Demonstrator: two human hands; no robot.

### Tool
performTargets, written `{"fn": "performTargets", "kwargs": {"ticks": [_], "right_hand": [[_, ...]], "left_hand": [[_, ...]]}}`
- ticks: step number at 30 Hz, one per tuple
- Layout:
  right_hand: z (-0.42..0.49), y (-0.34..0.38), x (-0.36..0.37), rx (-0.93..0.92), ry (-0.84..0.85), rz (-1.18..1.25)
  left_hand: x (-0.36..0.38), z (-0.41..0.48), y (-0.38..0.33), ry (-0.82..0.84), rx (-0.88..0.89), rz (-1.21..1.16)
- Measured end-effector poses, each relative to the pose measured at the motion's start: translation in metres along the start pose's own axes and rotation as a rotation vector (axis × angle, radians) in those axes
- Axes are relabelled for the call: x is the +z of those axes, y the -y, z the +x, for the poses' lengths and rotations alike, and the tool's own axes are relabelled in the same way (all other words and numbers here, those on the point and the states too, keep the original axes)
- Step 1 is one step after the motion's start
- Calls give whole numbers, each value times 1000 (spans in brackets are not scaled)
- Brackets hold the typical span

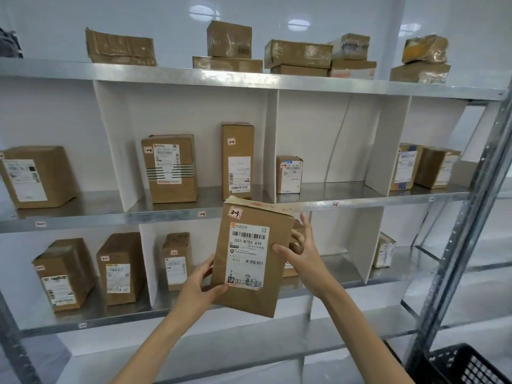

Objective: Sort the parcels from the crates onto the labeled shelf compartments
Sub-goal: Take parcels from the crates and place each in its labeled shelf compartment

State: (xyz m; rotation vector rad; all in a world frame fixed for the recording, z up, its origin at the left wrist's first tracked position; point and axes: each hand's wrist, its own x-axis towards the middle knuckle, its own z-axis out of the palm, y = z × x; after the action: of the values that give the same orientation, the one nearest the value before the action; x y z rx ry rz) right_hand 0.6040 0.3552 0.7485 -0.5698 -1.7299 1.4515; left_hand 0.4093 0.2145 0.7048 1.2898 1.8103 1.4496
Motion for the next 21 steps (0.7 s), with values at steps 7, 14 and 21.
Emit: {"fn": "performTargets", "kwargs": {"ticks": [7, 14, 21], "right_hand": [[-22, -27, 7, 22, -187, 76], [-42, -50, 1, 81, -271, -80], [-58, -77, -17, 140, -462, -83]], "left_hand": [[24, 7, -4, -22, -18, -13], [50, 11, 11, 20, -124, -29], [79, 25, 24, 92, -224, -111]]}}
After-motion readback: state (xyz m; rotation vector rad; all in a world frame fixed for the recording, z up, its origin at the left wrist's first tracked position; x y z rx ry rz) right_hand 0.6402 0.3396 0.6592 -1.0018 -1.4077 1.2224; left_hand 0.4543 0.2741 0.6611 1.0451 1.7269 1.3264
